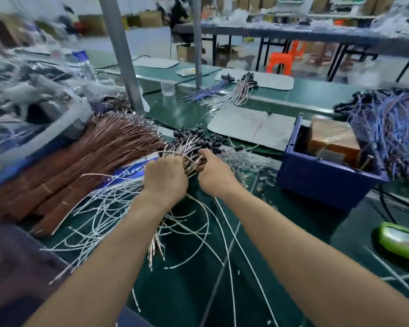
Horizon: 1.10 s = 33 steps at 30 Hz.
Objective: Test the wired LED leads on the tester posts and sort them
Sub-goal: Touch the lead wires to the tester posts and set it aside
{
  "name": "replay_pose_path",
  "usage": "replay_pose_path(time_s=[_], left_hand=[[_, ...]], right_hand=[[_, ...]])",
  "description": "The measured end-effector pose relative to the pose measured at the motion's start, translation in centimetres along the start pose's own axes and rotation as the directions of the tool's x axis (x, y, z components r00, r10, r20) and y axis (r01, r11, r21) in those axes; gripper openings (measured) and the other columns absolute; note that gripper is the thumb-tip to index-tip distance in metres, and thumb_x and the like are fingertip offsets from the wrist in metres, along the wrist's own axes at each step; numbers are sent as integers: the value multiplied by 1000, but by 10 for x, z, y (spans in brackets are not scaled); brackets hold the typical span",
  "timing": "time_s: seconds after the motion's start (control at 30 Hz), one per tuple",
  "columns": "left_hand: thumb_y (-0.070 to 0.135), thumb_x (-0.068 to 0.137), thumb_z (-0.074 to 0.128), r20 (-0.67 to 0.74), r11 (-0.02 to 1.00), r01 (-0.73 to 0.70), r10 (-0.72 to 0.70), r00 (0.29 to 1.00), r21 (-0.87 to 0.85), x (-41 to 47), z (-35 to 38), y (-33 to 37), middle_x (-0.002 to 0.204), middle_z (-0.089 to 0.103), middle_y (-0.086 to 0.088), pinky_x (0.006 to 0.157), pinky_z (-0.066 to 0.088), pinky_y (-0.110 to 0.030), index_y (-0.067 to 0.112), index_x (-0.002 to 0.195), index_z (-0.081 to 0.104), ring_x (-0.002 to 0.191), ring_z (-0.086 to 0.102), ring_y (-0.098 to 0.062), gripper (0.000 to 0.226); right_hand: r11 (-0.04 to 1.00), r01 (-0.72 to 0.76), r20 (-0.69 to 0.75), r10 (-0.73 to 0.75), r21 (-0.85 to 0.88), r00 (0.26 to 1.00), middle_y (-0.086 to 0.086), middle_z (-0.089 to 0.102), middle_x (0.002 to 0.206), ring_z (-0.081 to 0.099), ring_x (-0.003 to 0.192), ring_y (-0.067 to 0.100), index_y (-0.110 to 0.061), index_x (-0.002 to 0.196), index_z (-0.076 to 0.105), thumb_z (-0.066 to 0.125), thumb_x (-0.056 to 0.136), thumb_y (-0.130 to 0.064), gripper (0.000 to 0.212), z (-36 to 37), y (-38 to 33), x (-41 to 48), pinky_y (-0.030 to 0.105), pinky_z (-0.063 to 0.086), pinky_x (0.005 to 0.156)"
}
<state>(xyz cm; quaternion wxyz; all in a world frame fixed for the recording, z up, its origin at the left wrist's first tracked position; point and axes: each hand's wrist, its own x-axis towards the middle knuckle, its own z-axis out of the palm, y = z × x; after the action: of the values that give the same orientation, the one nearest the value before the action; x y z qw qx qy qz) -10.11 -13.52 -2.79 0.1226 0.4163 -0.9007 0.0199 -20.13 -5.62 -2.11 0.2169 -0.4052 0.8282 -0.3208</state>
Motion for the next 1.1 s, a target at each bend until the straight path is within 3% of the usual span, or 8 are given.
replay_pose_path(time_s=[0.1,0.17,0.37,0.47,0.57,0.8,0.97,1.1], left_hand=[[24,90,62,-74,1000,-13,12,997,-21,8,1,-1,92,75,-1,79,43,-33,22,98,77,89,69,-25,17],[28,88,67,-123,982,-1,-23,992,-191,11,-1,-3,87,77,3,72,40,-29,27,93,82,82,68,-21,16],[29,83,82,-94,692,63,-187,978,-719,10,-10,-7,70,70,24,52,38,-3,30,91,84,64,61,13,8],[27,85,80,-178,758,-14,-136,974,-653,5,-14,-7,86,77,15,67,44,-8,28,94,84,79,67,4,10],[27,88,78,-319,864,-97,-76,945,-494,-1,-21,-7,92,80,4,90,49,-35,25,94,84,92,69,-18,9],[39,91,69,-419,963,-65,-53,906,-262,-17,-39,-2,125,70,2,98,42,-43,25,143,56,112,59,-20,56],[43,79,69,-85,425,35,-261,962,-905,-22,-44,-6,116,61,23,95,51,-37,44,150,36,106,60,-1,78],[43,77,75,-84,698,10,-100,991,-716,-27,-30,2,115,62,22,89,47,-36,43,151,26,99,62,-7,88]], right_hand=[[997,23,15,-22,-73,1000,12,68,125,62,116,32,-23,148,49,54,86,3,67,0,-6,19,35,52,96],[996,40,-47,-44,-83,998,8,73,111,66,108,27,-19,121,71,56,83,4,47,-2,-5,25,29,51,86],[974,176,-343,-214,-140,915,0,79,96,70,88,25,-31,103,79,61,93,-24,21,-14,1,17,38,57,79],[930,214,-181,-275,-298,944,3,78,97,70,91,29,-29,106,77,57,96,-20,24,-27,1,13,41,58,79],[907,199,-163,-275,-372,948,4,76,91,68,87,31,-23,106,75,55,92,-12,27,-37,0,12,42,57,77],[970,226,-287,-242,-87,927,0,77,91,66,79,23,-26,108,80,63,99,-26,19,-49,1,3,44,56,81],[964,229,-242,-191,138,951,-7,61,112,58,98,12,-19,102,80,71,95,-32,17,-67,3,-6,24,49,85],[955,275,-280,-235,111,931,4,75,84,57,58,17,-16,89,79,69,98,-25,16,-78,5,-18,34,48,55]])
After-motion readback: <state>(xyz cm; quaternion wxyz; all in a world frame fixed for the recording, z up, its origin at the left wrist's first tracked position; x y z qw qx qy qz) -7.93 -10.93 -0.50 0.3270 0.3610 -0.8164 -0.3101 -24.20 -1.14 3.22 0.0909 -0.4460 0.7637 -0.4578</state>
